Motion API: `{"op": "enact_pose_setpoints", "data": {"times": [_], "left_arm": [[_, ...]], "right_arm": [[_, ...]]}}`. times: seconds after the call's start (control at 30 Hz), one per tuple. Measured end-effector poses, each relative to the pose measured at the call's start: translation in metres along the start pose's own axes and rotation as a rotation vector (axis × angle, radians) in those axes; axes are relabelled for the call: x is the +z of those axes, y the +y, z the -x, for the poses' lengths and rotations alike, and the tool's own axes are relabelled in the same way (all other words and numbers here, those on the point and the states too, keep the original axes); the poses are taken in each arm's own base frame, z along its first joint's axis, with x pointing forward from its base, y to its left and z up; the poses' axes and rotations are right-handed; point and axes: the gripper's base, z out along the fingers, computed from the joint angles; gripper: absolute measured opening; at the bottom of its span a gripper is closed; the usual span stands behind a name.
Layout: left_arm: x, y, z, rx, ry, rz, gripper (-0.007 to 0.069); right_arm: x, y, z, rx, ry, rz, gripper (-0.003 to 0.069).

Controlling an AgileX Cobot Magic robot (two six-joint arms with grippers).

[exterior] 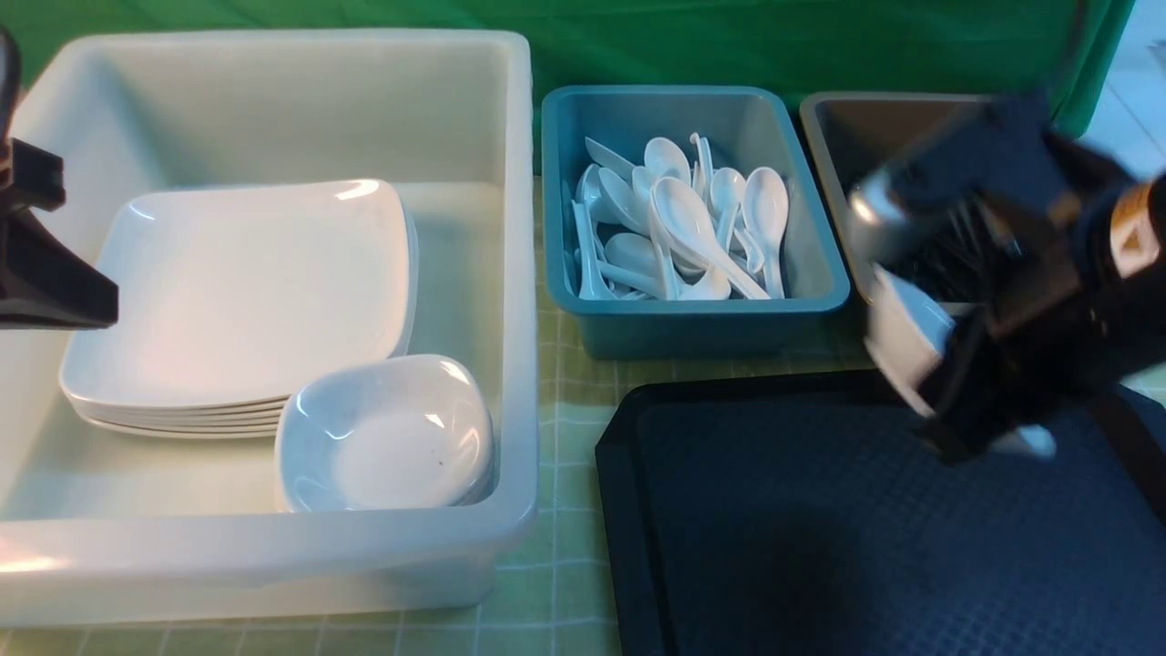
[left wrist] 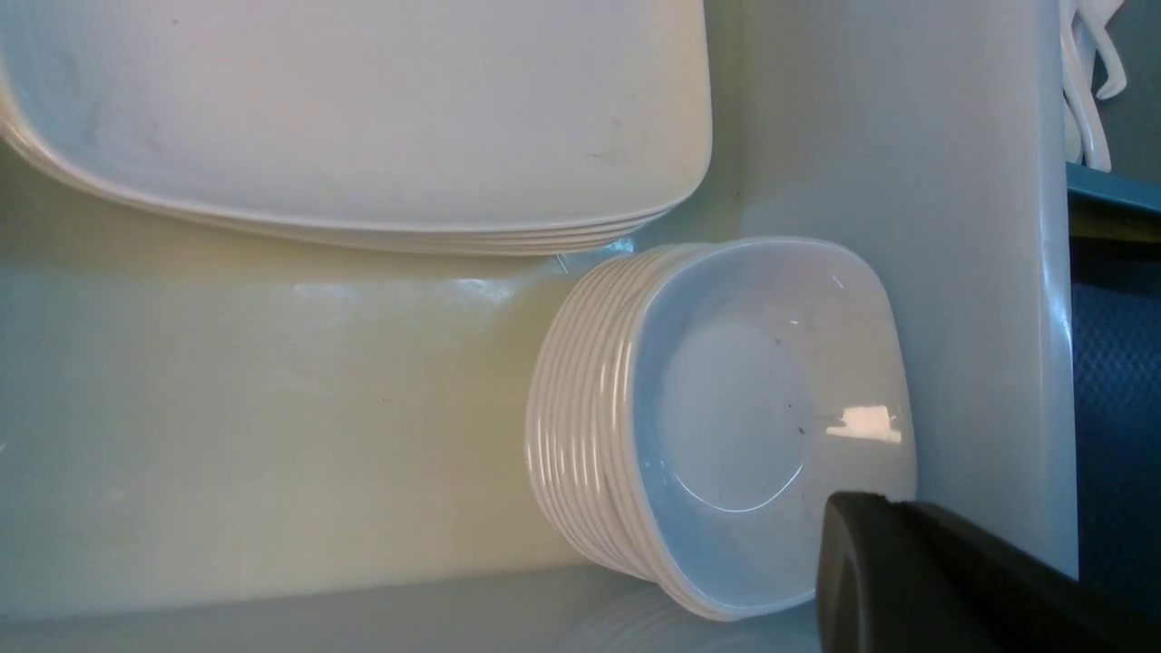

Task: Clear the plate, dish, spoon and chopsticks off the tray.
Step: Use the right arm to put the small plate into the large storage box on the left

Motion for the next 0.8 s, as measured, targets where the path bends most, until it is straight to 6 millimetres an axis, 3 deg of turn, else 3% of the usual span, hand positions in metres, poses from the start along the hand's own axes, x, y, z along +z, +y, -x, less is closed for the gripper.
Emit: {"op": "enact_pose_setpoints", "data": {"times": [0.17, 0.27, 0.33, 0.57, 0.8], "left_arm": [[0.0, -0.001, 0.001, -0.004, -0.008, -0.008, -0.0002], [0.0, -0.001, 0.001, -0.004, -0.009, -0.009, -0.0002], [0.0, -0.001, 0.001, -0.005, -0.012, -0.008, -0.0002], [0.0, 0.0, 0.002, -0.014, -0.024, -0.002, -0.0002], [0.0, 0.0, 0.004, -0.034, -0.05, 0.003, -0.0002]], "right_arm": [[-0.016, 0.059, 0.044, -0.369, -0.22, 0.102, 0.0026], [0.003, 0.096, 0.064, -0.645, -0.293, 0.137, 0.0026], [0.026, 0.115, 0.07, -0.76, -0.281, 0.153, 0.0026], [0.111, 0.139, 0.074, -0.999, -0.16, 0.103, 0.0027], [0.133, 0.144, 0.079, -1.058, -0.189, 0.064, 0.0029]]}}
